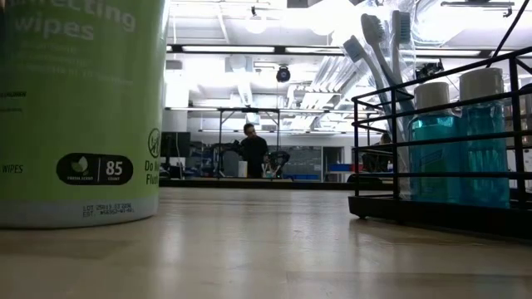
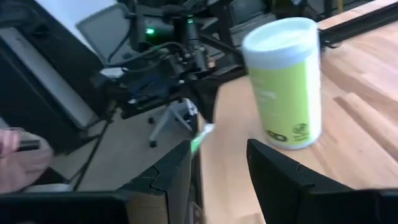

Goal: Pick & Place toothbrushing station
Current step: Put the green toothbrush into the black mesh organizer

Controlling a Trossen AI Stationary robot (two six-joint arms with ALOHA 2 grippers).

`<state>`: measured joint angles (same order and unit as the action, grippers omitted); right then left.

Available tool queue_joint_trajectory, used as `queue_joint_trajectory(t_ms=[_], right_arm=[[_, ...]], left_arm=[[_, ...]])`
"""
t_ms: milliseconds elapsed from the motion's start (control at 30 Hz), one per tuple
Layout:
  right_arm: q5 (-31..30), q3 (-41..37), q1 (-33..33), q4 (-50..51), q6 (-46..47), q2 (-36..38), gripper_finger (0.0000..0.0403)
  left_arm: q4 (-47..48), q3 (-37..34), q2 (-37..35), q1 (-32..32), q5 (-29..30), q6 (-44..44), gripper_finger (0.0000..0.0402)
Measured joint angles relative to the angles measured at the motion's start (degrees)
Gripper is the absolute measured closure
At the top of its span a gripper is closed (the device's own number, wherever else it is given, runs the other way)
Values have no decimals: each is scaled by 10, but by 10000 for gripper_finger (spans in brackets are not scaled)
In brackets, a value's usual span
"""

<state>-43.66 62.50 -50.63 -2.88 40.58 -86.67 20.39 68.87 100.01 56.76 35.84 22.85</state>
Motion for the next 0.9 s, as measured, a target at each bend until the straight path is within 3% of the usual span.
queue_joint_trajectory(t_ms=[300,500,667,900], right_arm=[[21,0,0,-55,-46,0,255],[21,0,4,-55,-48,0,255],[42,0,17,-56,-48,0,255],[148,0,61,-71,-38,0,255]], left_arm=[[180,143,-1,-59,-2,-169,401],[244,230,-1,-79,1,-307,401],[264,263,-1,-87,8,-441,401],[259,267,-1,-88,141,-638,401]])
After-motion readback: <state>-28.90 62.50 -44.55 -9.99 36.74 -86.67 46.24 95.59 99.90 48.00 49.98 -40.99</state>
